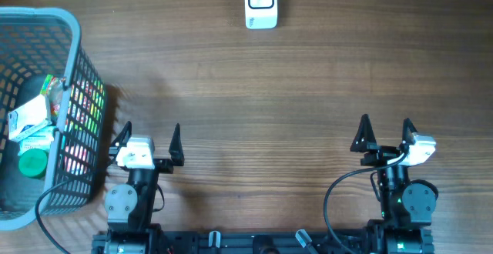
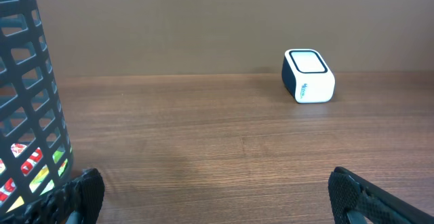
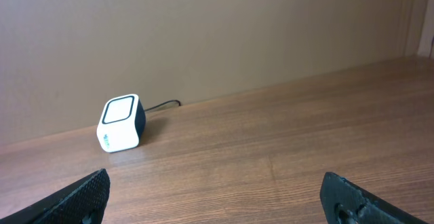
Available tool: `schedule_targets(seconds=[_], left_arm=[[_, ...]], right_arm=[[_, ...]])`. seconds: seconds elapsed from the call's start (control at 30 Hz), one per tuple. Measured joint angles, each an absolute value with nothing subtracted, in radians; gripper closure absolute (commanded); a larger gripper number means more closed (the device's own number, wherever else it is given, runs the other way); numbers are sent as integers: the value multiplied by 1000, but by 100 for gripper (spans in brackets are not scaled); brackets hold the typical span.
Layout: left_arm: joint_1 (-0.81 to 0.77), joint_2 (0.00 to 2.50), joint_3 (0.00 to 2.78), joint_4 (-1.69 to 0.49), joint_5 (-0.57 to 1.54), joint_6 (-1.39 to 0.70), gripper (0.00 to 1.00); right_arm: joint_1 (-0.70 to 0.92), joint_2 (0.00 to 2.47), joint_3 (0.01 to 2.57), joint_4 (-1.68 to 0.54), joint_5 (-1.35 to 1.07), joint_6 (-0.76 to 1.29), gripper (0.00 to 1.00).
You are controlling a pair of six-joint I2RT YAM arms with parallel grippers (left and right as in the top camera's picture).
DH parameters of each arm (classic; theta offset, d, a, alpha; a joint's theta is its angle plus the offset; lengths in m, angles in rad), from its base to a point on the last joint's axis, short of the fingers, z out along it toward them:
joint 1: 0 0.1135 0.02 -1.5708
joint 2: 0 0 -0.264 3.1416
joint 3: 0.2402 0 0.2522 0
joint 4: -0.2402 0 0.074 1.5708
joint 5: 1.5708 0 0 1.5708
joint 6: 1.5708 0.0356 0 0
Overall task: Scan the item barcode
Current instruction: 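Reach the left gripper into the basket and grasp the green-lidded jar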
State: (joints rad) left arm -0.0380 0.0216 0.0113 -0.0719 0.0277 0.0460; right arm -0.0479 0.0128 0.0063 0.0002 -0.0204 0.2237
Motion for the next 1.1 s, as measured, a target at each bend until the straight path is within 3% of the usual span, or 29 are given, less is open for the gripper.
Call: schedule_targets(seconds=[0.3, 0.63, 0.7, 0.9, 1.1], left_arm=[[-38, 33, 24, -90, 132, 46, 0], [-38, 232, 287, -167, 186, 36, 0], [-38, 336, 418, -215, 200, 0, 0], [-38, 687, 990, -702, 290, -73, 0], [-38, 797, 1098, -816, 361, -133, 0]], right_arm=[[-48, 13, 6, 0, -20, 224, 0], [-48, 13, 6, 0, -20, 224, 0], [-48, 13, 6, 1, -20, 224, 0], [-48, 13, 6, 0, -20, 224, 0], [-48, 13, 6, 0, -20, 224, 0]])
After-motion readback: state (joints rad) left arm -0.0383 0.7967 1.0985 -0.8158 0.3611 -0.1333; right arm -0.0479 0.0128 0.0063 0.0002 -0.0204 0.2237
